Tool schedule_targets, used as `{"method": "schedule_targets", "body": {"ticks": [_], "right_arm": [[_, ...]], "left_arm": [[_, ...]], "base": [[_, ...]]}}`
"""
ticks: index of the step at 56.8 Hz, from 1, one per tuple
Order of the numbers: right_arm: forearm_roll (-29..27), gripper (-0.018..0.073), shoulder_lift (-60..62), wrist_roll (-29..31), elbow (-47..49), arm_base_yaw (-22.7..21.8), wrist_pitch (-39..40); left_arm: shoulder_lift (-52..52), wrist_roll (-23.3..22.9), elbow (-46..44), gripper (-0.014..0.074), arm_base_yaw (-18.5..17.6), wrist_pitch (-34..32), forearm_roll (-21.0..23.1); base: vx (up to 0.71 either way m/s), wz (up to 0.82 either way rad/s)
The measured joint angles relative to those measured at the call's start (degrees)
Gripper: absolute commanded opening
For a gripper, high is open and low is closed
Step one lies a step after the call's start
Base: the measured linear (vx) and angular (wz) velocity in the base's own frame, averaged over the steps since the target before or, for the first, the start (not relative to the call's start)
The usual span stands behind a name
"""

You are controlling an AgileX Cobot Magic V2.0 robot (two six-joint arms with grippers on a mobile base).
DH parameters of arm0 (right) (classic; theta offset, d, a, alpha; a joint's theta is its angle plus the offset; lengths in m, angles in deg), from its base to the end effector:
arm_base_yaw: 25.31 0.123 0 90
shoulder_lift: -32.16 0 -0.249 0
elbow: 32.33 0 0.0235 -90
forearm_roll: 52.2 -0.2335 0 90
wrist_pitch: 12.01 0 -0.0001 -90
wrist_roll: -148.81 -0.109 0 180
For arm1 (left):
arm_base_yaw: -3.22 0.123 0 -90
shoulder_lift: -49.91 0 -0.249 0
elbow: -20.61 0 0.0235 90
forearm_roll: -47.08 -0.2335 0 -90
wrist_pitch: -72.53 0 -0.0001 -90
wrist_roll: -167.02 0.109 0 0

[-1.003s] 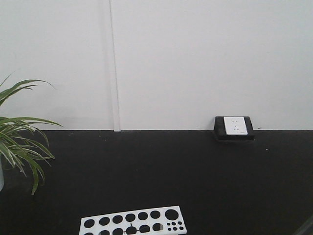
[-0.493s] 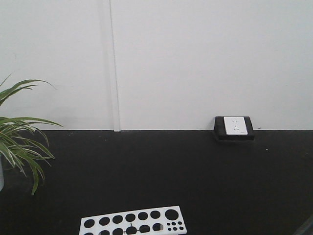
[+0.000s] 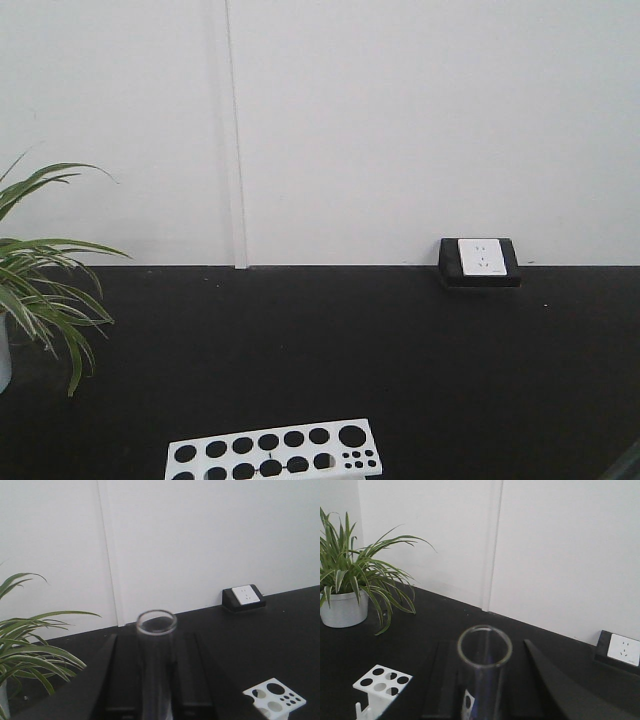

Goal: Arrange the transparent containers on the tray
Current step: 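Drive the base to the sink counter holding both tubes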

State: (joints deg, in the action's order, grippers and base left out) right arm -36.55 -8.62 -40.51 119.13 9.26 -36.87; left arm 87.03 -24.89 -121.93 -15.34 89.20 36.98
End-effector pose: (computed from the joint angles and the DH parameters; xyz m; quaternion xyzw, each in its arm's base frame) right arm 0.1138 0.0634 0.3836 -0.2089 0.6968 0.1352 0.6727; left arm 0.1242 -0.0359 0.3560 0.0838 0.7083 -0.1087 0.6924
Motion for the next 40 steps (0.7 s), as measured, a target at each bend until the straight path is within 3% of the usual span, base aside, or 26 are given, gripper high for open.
{"method": "schedule_targets", "body": {"ticks": [40], "right_arm": [[0.0, 0.0012, 0.0, 0.0, 0.0, 0.0, -0.1]], "left_arm": [[0.0, 0.0, 0.0, 0.0132, 0.0, 0.1, 0.0]], "base": [[-0.13, 0.01]]}}
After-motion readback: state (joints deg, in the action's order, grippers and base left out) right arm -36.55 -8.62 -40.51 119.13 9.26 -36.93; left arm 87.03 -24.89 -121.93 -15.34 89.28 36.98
